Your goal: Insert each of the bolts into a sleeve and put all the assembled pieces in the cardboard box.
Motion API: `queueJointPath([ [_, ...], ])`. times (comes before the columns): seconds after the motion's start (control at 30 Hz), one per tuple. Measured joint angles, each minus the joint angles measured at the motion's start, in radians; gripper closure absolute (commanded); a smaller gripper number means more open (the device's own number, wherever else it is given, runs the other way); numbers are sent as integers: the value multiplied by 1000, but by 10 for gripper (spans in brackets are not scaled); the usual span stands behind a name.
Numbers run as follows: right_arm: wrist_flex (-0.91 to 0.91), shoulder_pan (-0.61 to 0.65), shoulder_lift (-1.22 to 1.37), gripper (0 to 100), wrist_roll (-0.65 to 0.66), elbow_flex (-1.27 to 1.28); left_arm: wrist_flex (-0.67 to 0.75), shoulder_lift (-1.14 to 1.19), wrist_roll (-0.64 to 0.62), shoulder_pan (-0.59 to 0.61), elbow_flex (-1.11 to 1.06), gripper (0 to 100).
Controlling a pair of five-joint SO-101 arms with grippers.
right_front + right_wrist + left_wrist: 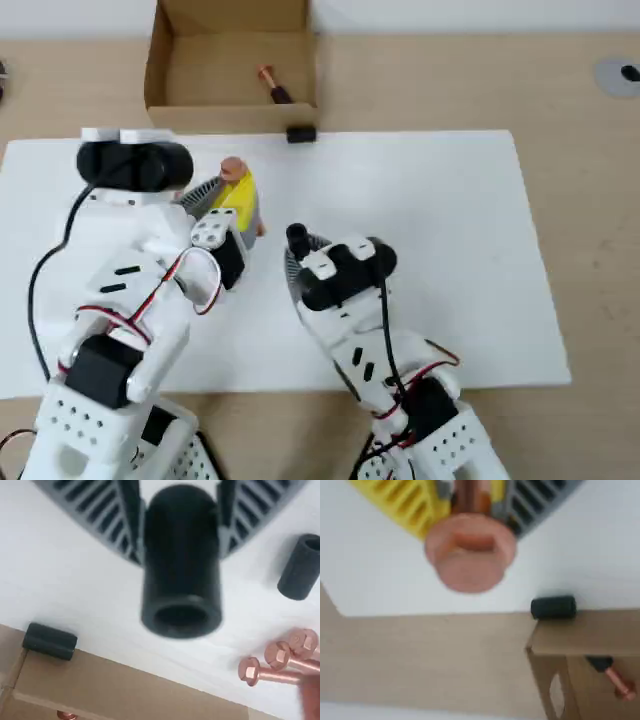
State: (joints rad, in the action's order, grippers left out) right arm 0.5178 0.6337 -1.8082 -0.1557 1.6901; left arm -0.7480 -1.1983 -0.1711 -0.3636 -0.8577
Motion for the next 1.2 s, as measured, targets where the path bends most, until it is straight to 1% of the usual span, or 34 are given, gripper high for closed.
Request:
queueJointPath([
  [0.07, 0, 12, 0, 987, -2, 0, 23, -3, 6, 0, -14, 992],
  [0.23, 49, 75, 0, 987, -35, 0, 109, -6, 95, -38, -63, 993],
  [0.33, 63, 83, 0, 987, -49, 0, 137, -6, 112, -44, -75, 993],
  [0.63, 63, 83, 0, 987, -52, 0, 143, -6, 117, -44, -94, 992],
  [0.93, 63, 83, 0, 987, -52, 0, 143, -8, 117, -97, -141, 992],
  [1.2, 64, 83, 0, 987, -52, 2, 150, -14, 117, -98, -166, 992],
])
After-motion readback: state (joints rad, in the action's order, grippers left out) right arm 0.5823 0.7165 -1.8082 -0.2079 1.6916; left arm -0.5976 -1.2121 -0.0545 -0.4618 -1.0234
